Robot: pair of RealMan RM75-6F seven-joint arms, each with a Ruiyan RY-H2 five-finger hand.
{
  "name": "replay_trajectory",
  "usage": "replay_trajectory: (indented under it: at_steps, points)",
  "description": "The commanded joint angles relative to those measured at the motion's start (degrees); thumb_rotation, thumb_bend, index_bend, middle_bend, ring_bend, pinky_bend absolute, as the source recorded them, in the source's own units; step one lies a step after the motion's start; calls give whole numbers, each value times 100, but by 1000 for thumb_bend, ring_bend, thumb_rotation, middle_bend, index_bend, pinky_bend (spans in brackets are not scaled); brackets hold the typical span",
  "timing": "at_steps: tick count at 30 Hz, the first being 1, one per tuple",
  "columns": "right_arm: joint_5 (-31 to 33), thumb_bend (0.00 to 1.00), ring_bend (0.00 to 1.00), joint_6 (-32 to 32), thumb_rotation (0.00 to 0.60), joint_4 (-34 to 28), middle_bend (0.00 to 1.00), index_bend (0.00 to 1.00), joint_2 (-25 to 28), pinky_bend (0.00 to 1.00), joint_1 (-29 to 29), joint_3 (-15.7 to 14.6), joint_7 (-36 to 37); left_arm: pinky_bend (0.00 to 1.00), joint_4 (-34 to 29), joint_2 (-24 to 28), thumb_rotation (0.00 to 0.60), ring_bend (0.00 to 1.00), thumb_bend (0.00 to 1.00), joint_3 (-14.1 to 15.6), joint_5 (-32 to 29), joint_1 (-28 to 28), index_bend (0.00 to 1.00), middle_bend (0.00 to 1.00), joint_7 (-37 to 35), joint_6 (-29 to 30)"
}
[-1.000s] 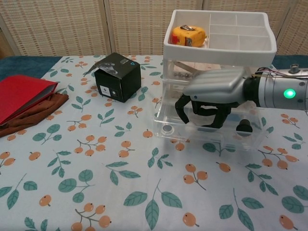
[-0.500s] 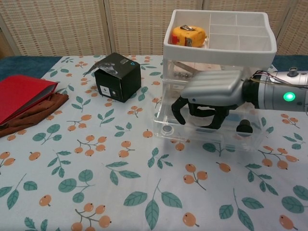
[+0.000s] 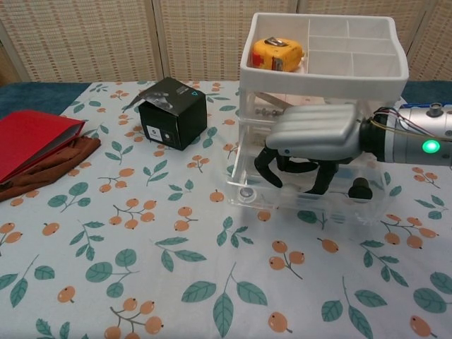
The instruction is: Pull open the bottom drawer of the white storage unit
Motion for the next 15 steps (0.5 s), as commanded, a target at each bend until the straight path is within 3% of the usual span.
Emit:
replay_trajectory:
  at_steps: [1, 15]
  points:
    - [-48, 108, 1000, 76, 600, 54, 936, 586, -23, 1000, -23, -21, 55, 121, -10, 1, 600, 184, 220, -5, 0, -5, 91, 149, 6, 4]
    - [-59, 363, 1000, 222, 600, 93, 945, 635, -16, 1000, -91, -11, 80, 121, -39, -4, 600, 184, 219, 1, 5, -18, 91, 149, 38, 10]
